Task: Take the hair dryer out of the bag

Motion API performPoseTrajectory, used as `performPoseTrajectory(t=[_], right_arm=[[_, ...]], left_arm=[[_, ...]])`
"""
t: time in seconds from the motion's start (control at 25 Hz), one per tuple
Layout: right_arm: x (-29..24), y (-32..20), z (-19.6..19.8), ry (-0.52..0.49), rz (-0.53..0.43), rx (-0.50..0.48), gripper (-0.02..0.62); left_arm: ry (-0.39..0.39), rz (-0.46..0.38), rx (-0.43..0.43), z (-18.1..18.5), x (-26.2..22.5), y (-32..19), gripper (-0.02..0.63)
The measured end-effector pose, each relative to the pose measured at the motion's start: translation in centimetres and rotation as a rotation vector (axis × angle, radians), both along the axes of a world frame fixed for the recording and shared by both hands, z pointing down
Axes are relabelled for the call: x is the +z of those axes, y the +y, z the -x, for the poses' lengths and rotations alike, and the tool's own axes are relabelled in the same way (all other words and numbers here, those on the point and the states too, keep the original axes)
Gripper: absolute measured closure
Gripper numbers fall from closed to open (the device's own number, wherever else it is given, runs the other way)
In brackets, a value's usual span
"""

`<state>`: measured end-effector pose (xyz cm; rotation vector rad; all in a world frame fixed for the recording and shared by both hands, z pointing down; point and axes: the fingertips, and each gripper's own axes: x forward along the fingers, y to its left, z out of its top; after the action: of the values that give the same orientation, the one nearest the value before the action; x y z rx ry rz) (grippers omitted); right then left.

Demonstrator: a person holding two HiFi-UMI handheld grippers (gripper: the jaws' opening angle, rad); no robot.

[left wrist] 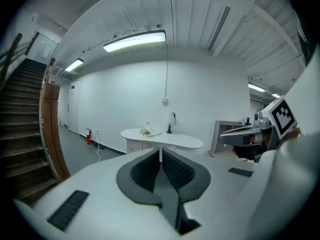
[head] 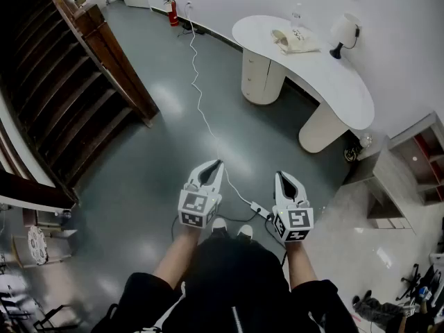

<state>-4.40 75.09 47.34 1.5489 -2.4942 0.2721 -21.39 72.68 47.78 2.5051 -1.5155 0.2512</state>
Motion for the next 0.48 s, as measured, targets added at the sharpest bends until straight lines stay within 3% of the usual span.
performPoseTrajectory(t=[0.48], right_arm=[[0.4, 0.1, -2.2, -0.034, 0.017, -0.019, 0.591]], left_arm=[[-0.018, 0.014, -0.032, -2.5, -0.3, 0.2, 0.581]])
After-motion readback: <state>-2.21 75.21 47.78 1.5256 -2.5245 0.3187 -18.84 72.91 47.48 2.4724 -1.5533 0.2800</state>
